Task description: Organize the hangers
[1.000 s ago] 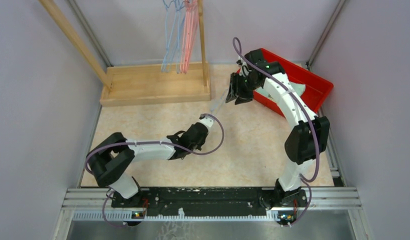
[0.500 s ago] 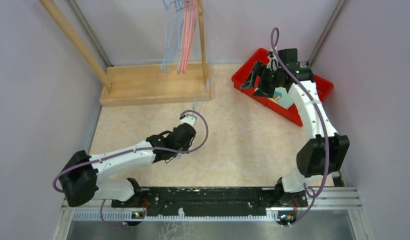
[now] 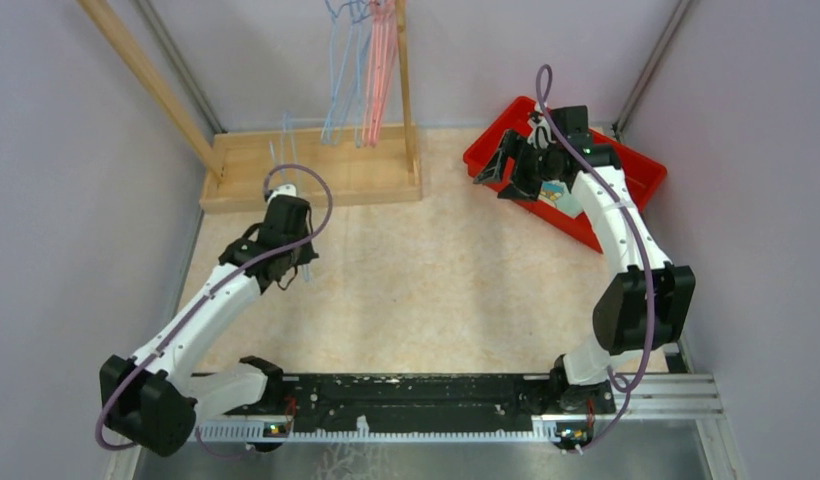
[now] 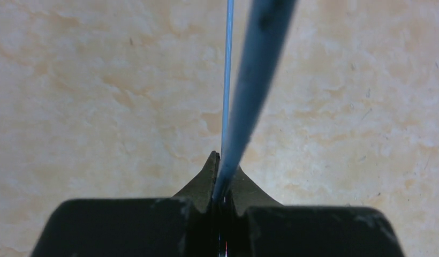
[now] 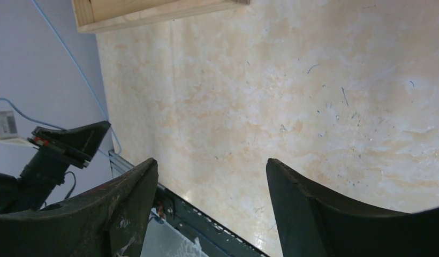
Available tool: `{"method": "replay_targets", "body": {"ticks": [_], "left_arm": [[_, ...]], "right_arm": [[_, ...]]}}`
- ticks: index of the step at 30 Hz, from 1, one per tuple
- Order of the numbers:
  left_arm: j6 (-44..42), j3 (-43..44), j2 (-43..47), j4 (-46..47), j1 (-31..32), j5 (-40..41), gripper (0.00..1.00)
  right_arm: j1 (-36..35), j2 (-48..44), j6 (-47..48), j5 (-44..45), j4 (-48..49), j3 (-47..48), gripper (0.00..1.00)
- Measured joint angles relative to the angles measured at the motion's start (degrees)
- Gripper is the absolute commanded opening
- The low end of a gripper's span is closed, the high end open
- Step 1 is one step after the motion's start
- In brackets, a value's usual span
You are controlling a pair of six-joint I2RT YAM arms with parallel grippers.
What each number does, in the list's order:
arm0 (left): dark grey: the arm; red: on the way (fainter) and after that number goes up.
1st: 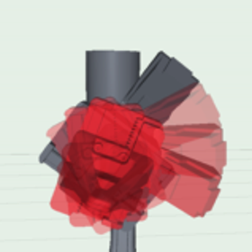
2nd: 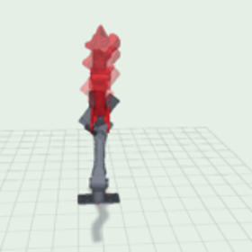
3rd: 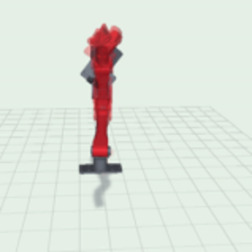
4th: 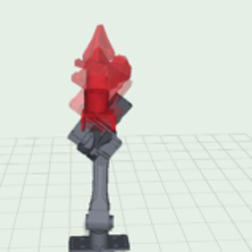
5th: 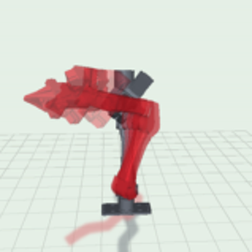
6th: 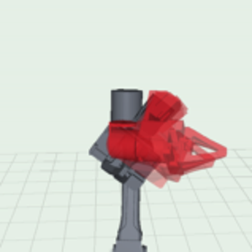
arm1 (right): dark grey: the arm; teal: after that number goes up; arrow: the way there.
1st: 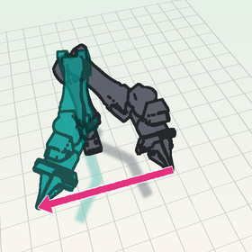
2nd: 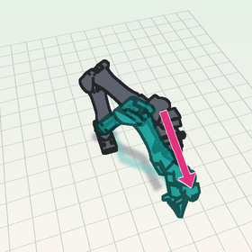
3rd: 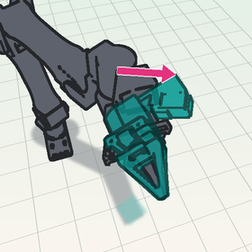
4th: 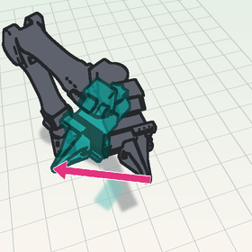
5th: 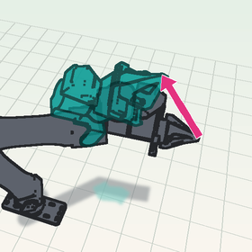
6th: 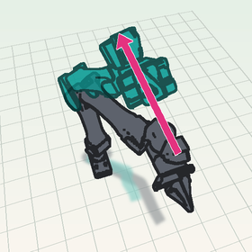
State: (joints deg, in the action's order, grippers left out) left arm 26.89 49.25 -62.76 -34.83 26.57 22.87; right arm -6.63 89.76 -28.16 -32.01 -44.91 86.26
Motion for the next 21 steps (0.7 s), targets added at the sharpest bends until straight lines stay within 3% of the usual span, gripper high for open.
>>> {"method": "replay_targets", "body": {"ticks": [9, 21], "left_arm": [[-13.0, 15.6, -8.5, 0.2, -13.2, -5.7, 0.0], [-25.1, 60.9, -31.3, -1.6, -16.6, -13.0, 0.0]], "right_arm": [[0.1, 0.0, 0.1, -0.1, 0.2, 0.0, 0.74], [0.1, 1.8, 0.1, 0.1, -0.5, 2.1, 0.74]]}}
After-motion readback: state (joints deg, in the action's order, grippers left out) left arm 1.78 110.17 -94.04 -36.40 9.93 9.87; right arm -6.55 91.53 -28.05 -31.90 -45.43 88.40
